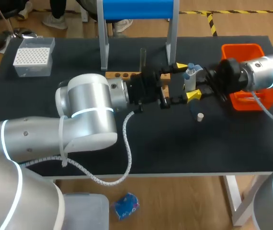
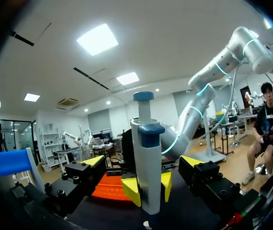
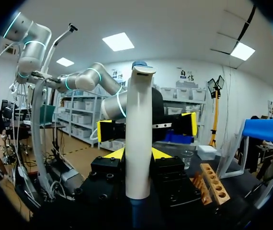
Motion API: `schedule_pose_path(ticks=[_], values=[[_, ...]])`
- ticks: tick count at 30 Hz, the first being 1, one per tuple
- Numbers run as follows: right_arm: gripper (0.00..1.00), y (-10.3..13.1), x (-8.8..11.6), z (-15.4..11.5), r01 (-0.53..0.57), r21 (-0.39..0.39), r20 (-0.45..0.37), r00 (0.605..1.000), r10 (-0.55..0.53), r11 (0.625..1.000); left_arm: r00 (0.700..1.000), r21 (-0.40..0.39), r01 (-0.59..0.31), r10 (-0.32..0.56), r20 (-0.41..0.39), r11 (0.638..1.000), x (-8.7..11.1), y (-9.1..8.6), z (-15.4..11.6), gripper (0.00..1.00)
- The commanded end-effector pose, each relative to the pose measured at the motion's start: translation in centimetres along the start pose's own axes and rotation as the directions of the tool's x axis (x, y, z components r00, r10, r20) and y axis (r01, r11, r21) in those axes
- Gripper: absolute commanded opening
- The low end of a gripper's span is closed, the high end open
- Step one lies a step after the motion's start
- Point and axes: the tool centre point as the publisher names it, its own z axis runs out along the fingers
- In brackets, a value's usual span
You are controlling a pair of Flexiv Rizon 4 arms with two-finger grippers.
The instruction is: Invert the test tube, pick up the pipette, mount the tip to pipette, aspirate from beaker and dispense into the tube, eject the tip, return the pipette, and cap with the stopper.
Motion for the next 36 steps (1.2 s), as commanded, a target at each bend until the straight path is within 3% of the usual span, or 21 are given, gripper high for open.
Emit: schedule_pose_path(ticks=[1,3,5,6,8,13,14,16,19,20,27,28,29,30,36], values=[[0.0,0.06,-0.63,-0.02,0.001,-0.001,-0.006,1.0,-0.001,1.0,1.0,0.001,0.0,0.0,-0.004,1.0,-0.04,0.04,-0.02,0.95],[0.0,0.14,-0.84,-0.03,0.008,-0.004,-0.001,1.0,-0.008,1.0,1.0,0.001,0.0,0.0,-0.004,1.0,-0.04,0.04,-0.02,0.84],[0.0,0.2,-0.99,-0.04,0.011,-0.006,0.001,1.0,-0.011,1.0,1.0,0.001,0.0,0.0,-0.004,1.0,-0.04,0.04,-0.02,0.84],[0.0,0.23,-1.05,-0.03,0.012,-0.007,0.002,1.0,-0.012,1.0,1.0,0.001,0.0,0.0,-0.004,1.0,-0.04,0.04,-0.02,0.73],[0.0,0.25,-1.09,-0.02,0.015,-0.008,0.003,1.0,-0.015,1.0,1.0,0.001,0.0,0.0,-0.004,1.0,-0.04,0.04,-0.02,0.75],[0.0,0.22,-1.15,-0.01,0.017,-0.008,0.002,1.0,-0.017,1.0,1.0,0.001,0.0,0.0,-0.004,1.0,-0.04,0.04,-0.02,0.69],[0.0,0.2,-1.17,0.0,0.016,-0.008,0.002,1.0,-0.016,1.0,1.0,0.001,0.0,0.0,-0.004,1.0,-0.04,0.04,-0.02,0.53],[0.0,0.14,-1.2,0.01,0.017,-0.007,0.001,1.0,-0.017,1.0,1.0,0.001,0.0,0.0,-0.004,1.0,-0.04,0.04,-0.02,0.49],[0.0,0.09,-1.23,0.02,0.016,-0.007,0.001,1.0,-0.016,1.0,1.0,0.001,0.0,0.0,-0.004,1.0,-0.04,0.04,-0.02,0.32],[0.0,0.07,-1.24,0.02,0.016,-0.007,0.0,1.0,-0.016,1.0,1.0,0.001,0.0,0.0,-0.004,1.0,-0.04,0.04,-0.02,0.0],[0.0,-0.01,-1.3,0.03,0.009,-0.004,0.0,1.0,-0.009,1.0,1.0,0.001,0.0,0.0,-0.004,1.0,-0.04,0.04,-0.02,0.0],[0.3,-0.02,-1.29,0.03,0.008,-0.003,0.002,1.0,-0.008,1.0,1.0,0.001,0.0,0.0,-0.004,1.0,-0.04,0.04,-0.02,0.0],[0.83,-0.03,-1.31,0.0,0.009,-0.002,0.007,1.0,-0.009,1.0,1.0,0.001,0.0,0.0,-0.004,1.0,-0.04,0.04,-0.02,0.0],[1.0,-0.01,-1.33,-0.04,0.012,-0.001,0.011,1.0,-0.012,1.0,1.0,0.001,0.0,0.0,-0.004,1.0,-0.04,0.04,-0.02,0.0],[1.0,0.02,-1.21,-0.41,0.016,0.014,0.018,1.0,-0.016,1.0,1.0,0.001,0.0,0.0,-0.004,1.0,-0.04,0.04,-0.02,0.0]])
